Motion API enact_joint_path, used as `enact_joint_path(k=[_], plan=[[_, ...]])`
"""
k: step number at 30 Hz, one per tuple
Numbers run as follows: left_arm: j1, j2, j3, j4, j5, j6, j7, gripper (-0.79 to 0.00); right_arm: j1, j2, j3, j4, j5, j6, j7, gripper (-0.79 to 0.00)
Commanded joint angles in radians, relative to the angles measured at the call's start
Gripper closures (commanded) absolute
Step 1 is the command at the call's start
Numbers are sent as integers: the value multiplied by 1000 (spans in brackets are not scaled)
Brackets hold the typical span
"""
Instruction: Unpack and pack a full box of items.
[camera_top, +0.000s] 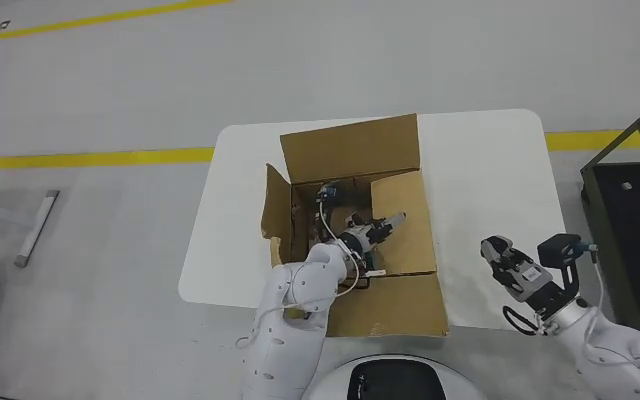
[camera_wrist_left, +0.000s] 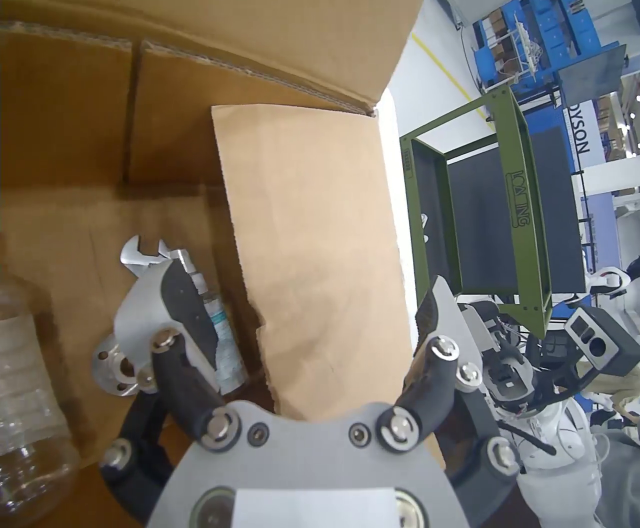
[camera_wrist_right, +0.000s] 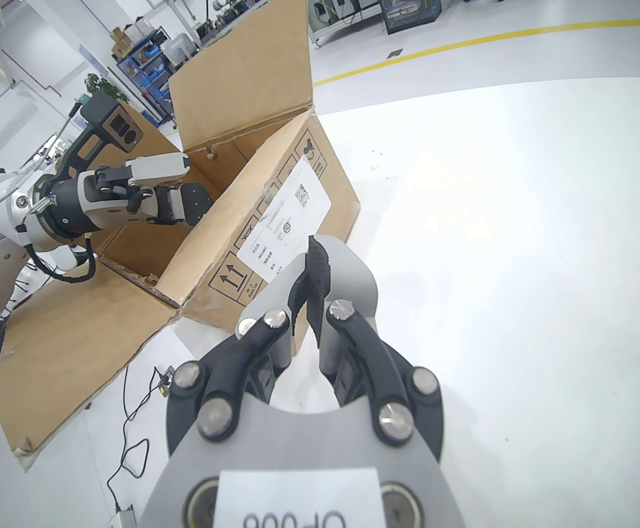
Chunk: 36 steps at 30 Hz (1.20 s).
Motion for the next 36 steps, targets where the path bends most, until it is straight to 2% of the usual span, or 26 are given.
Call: enact_joint_path(k=[1, 6, 15, 18, 19, 22, 24, 30, 36], plan=[[1, 0, 0, 9, -21, 11, 2, -785, 1, -1, -6, 3, -10, 3, 0, 0], [-1, 1, 2, 34, -66, 36, 4, -785, 6, -2, -22, 7, -37, 12, -1, 0], [-16, -8, -4, 45, -310, 145, -37, -785, 7, -6, -37, 9, -45, 21, -5, 0], [-26, -7, 0, 33, -340, 173, -51, -785, 4, -7, -34, 9, -37, 27, -9, -31], [-31, -6, 0, 27, -355, 189, -57, -785, 2, -7, -32, 9, -31, 29, -11, -95], [-41, -8, 0, 10, -406, 216, -65, -785, 1, -8, -24, 8, -10, 33, -8, -366], [-55, -7, 7, -3, -412, 218, -63, -785, 0, -8, -13, 6, 13, 41, -3, -785], [-96, -11, 43, -34, -476, 222, -56, -785, -11, -9, 37, -1, 81, 69, 14, -785], [-149, -19, 117, -22, -511, 188, -38, -785, -34, -8, 113, 6, 153, 75, 16, -785]])
